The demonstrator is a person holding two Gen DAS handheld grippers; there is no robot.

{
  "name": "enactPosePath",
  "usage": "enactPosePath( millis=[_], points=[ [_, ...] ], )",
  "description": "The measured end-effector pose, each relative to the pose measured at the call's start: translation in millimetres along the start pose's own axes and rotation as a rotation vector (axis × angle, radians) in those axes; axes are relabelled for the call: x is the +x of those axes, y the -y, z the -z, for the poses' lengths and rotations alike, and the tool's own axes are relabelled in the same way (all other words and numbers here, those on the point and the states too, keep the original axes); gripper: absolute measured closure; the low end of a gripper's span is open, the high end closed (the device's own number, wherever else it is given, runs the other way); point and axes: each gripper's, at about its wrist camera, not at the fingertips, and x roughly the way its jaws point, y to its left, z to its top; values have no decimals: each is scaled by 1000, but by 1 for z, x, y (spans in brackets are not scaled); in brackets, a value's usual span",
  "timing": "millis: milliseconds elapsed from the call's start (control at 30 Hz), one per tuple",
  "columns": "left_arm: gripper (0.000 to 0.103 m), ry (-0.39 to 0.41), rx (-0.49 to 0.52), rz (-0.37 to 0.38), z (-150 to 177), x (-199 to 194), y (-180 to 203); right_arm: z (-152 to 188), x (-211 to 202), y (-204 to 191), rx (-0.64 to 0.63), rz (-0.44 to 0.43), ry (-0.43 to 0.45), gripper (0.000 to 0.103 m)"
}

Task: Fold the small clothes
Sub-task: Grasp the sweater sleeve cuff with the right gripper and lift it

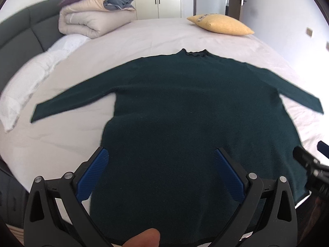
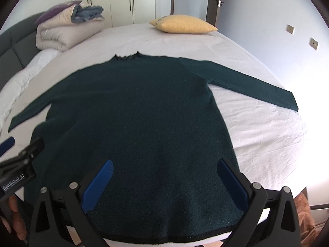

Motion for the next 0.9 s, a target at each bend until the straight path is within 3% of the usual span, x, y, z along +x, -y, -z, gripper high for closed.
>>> enactPosePath(
  millis=[67, 233, 367, 467, 600, 733, 900],
  points=[
    [0, -10, -57, 95, -5, 5, -11, -8, -3, 22, 56, -20, 30, 0],
    [0, -13, -125, 204, -30, 22, -24, -22, -8, 122, 313, -48, 98, 0],
    [0, 44, -137, 254, -47, 30, -20, -25, -6, 215, 501, -46, 163, 0],
    [0, 19, -149, 300, -59, 44, -14, -23, -1, 279, 635, -80, 215, 0],
    [0, -26, -146, 315, -72, 64, -5, -21, 31, 360, 846, -144, 161, 1],
    [0, -110, -190, 322, -85, 92, -1, -10, 62, 412, 1026, -187, 99, 9],
    [0, -125, -167, 337, -95, 116, 11, -8, 70, 438, 1113, -213, 150, 10]
  ],
)
